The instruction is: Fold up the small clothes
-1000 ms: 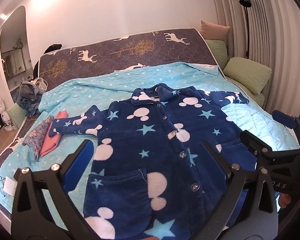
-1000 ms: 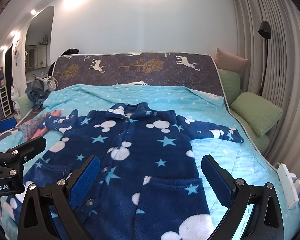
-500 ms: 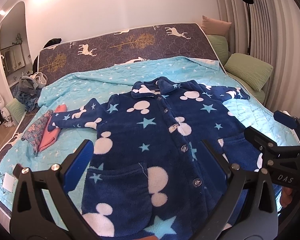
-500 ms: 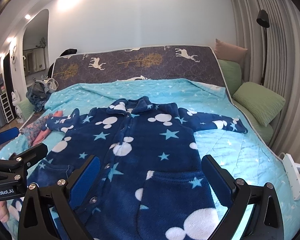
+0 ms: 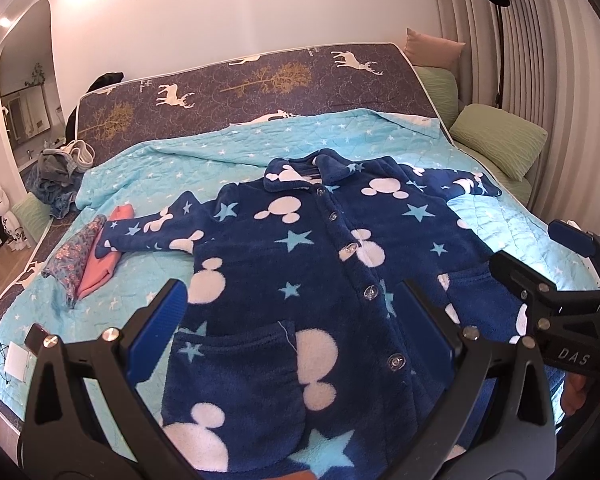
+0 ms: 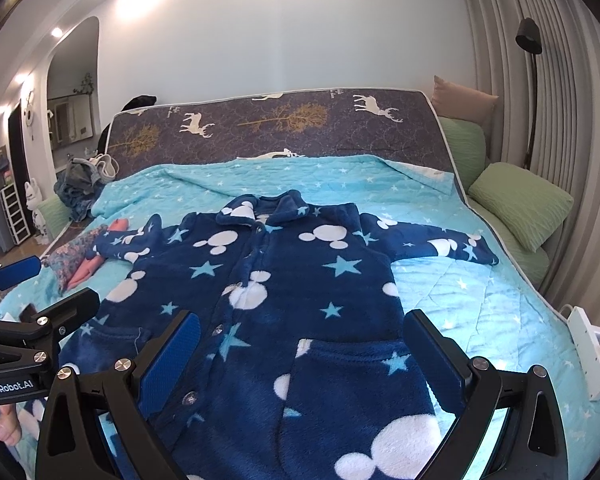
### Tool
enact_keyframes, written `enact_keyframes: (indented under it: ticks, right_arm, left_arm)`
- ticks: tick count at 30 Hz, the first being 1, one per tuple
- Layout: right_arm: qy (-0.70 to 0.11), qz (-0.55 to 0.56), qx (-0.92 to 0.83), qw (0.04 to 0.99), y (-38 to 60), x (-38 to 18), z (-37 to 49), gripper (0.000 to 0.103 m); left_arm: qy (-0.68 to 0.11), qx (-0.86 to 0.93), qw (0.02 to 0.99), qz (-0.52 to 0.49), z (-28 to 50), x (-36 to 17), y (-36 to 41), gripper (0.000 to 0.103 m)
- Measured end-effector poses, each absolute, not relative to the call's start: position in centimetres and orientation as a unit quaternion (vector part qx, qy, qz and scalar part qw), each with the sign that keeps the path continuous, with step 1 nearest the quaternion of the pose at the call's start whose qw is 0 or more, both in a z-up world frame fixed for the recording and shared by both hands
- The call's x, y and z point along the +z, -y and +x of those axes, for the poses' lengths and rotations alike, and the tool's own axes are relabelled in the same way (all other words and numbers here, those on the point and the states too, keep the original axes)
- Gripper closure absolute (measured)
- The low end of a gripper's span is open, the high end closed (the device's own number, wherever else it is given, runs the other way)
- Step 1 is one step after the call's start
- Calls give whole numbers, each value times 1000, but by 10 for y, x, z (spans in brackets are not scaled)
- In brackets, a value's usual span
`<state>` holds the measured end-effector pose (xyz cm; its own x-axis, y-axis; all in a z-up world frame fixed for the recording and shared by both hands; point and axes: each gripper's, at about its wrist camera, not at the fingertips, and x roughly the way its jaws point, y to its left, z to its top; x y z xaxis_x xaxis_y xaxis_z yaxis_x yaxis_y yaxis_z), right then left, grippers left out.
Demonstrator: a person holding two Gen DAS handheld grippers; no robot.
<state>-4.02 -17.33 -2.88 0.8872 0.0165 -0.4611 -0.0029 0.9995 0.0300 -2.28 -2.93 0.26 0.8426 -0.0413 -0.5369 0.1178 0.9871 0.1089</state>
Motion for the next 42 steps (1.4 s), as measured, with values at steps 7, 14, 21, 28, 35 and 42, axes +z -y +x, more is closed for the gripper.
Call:
enact_keyframes:
  ticks: [7, 14, 21, 28, 35, 42]
  right_arm:
    - [-242, 19, 0, 970, 175, -30, -39, 0]
    - [-241, 20, 2, 970, 176, -28, -38, 0]
    - [-242, 20, 2, 970, 175, -24, -37, 0]
    - [-246, 22, 3, 969, 174, -24, -36, 0]
    - [-250, 25, 6, 968, 171, -26, -35, 0]
    - [-250, 25, 8, 968, 169, -31, -35, 0]
  left_arm:
    - [-283, -45, 956, 60, -19, 2, 27, 1]
    - [-281, -38, 958, 52, -18, 3, 24, 1]
    - [-278, -33, 959, 30, -17, 3, 17, 1]
    - [-241, -7, 970, -3, -19, 7, 4, 1]
    - [-257, -37, 965, 24, -18, 2, 6, 1]
    - [-270, -52, 962, 8, -16, 1, 3, 1]
